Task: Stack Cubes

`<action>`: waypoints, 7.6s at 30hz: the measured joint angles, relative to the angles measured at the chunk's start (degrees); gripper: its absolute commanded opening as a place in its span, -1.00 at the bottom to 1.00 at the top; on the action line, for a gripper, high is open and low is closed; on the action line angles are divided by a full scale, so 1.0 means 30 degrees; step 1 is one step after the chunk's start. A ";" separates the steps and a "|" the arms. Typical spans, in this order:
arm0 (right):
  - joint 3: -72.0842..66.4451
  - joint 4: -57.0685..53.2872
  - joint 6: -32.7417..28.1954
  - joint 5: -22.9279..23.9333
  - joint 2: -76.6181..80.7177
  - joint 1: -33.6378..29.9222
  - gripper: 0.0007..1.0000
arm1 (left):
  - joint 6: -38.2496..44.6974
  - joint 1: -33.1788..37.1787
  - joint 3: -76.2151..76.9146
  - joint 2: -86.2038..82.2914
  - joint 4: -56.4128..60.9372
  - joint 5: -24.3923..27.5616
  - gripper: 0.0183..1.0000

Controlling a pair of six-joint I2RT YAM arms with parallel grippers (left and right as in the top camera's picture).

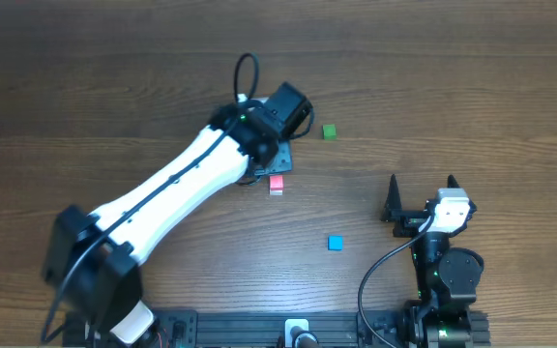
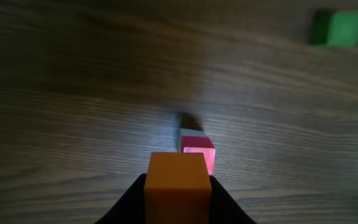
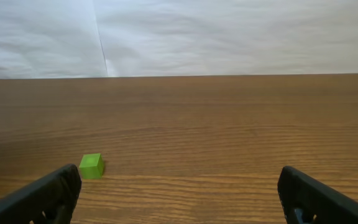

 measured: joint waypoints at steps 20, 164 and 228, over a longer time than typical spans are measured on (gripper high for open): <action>-0.0007 0.0000 0.0007 0.0000 0.0000 0.0000 0.99 | -0.0022 -0.1173 -0.0007 0.2069 0.0583 0.1005 -0.95; -0.0007 0.0000 0.0000 0.0000 0.0000 0.0000 0.99 | 0.9413 1.2568 -1.0244 -1.9496 1.7180 0.0933 0.96; 2.7656 -1.4375 0.1923 -0.3417 3.2487 0.5217 0.99 | 1.5963 1.4695 -2.5106 -3.0505 1.9059 0.3883 1.00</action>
